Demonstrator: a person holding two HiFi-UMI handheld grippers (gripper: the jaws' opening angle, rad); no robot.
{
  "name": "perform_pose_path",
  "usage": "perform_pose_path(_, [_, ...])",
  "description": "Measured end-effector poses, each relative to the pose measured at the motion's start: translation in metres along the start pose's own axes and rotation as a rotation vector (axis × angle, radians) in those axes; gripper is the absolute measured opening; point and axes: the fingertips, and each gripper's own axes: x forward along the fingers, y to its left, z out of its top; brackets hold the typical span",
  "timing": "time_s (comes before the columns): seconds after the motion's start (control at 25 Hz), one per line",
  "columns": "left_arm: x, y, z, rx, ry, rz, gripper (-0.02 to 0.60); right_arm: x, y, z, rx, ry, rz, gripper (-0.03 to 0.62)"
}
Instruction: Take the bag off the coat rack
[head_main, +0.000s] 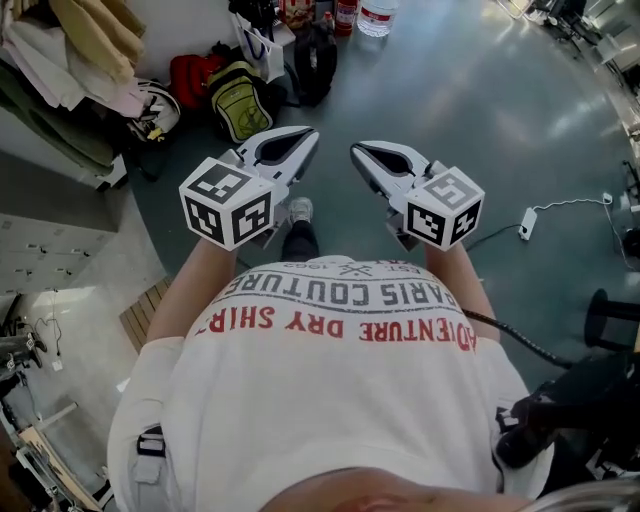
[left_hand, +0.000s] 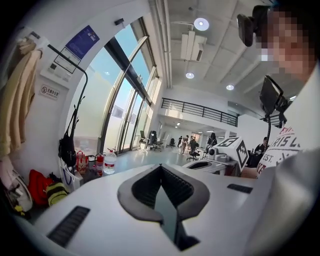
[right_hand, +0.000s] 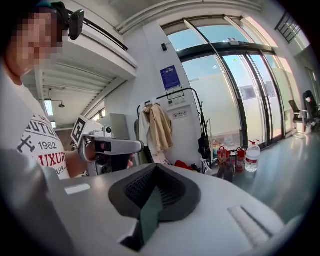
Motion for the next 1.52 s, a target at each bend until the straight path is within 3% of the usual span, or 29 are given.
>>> perform_pose_path(0.32, [0.090,0.221,0.064,-0.040,0.001,0.007,0.003,0.183,-0.155,0.080,0.011,0.012,-0.012,0.002])
perform_pose_path(0.52, [0.109,0.337,0.128,-0.084,-0.110,0.132,0.003,0.260,-0.209,0.142,-0.034,-0.002,-0.012,0.002])
perform_pose_path(0.8, [0.117,0.381,0.193,0.017,-0.215,0.074,0.003,0.319,-0.237,0.181,-0.071,-0.002,0.046,0.002])
perform_pose_path(1.08, [0.163,0.443,0.195,0.035,-0.120,0.177,0.003,0.367,-0.293,0.212,-0.079,-0.046,0.118,0.002])
perform_pose_path(1.28, [0.203,0.505,0.214,0.050,-0.105,0.217,0.002,0.427,-0.350,0.240,-0.068,-0.044,0.189,0.002])
perform_pose_path(1.52, [0.283,0.594,0.245,0.037,-0.126,0.204,0.002,0.497,-0.460,0.268,-0.029,-0.012,0.234,0.002])
